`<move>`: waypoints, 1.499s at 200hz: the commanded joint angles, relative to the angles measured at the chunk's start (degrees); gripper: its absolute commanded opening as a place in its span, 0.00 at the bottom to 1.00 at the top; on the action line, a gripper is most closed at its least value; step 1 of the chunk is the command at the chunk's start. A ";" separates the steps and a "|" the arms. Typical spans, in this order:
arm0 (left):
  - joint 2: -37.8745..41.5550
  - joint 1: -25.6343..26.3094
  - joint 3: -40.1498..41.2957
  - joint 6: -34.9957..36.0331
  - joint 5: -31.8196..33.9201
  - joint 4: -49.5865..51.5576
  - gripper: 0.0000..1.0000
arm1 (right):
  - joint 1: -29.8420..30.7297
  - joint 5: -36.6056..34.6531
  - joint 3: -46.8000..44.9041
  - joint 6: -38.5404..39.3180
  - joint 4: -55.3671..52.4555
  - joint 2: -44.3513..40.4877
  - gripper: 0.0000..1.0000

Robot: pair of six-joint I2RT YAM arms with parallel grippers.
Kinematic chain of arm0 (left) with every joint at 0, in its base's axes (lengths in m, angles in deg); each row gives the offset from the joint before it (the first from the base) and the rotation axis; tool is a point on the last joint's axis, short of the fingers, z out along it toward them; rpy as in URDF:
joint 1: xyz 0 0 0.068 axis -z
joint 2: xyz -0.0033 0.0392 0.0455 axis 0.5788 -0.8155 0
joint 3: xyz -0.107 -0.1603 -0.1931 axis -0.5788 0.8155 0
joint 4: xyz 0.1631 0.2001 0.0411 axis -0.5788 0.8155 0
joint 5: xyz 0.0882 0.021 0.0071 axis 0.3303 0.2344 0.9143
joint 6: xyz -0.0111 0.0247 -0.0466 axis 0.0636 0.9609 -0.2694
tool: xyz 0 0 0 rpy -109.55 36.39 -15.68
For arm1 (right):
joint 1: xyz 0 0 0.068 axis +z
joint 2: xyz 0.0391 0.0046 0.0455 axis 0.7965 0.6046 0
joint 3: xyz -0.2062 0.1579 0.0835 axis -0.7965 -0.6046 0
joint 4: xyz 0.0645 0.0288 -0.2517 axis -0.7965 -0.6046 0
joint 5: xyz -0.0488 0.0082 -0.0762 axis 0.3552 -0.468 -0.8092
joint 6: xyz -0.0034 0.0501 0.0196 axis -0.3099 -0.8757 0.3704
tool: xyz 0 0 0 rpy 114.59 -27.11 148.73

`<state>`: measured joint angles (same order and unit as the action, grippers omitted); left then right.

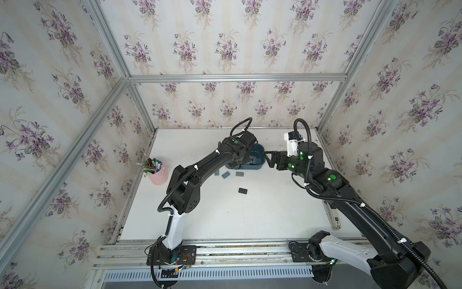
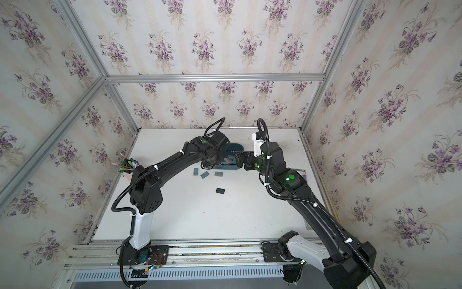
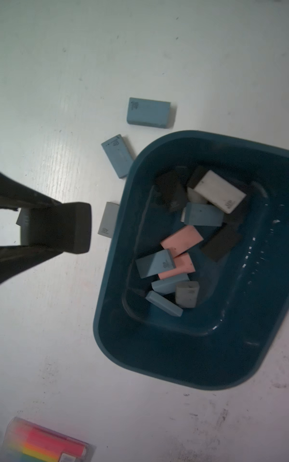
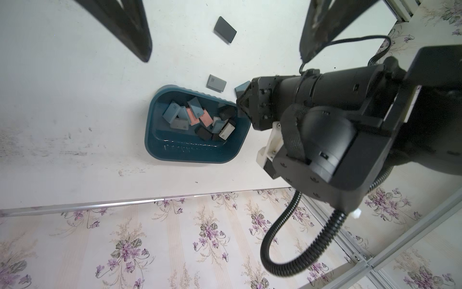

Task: Put the eraser in the storage box
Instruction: Place the eraser in the storage box.

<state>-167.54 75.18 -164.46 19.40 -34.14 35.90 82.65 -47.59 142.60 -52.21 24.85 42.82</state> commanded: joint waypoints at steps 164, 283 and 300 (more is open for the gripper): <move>-19.63 -4.66 -21.24 17.64 0.15 0.51 0.62 | 0.54 -0.87 -0.76 -0.72 -1.97 -5.71 0.91; -19.46 -4.57 -21.44 23.21 2.70 0.50 0.99 | 3.37 -0.78 -0.34 -1.42 -1.02 -4.74 0.92; -19.47 -4.48 -21.65 23.83 2.61 0.45 1.00 | 3.61 -0.96 -0.27 -1.51 -0.92 -4.62 0.91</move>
<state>-187.11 70.63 -185.62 41.26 -32.96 36.01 85.88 -48.55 141.87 -53.35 22.18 37.99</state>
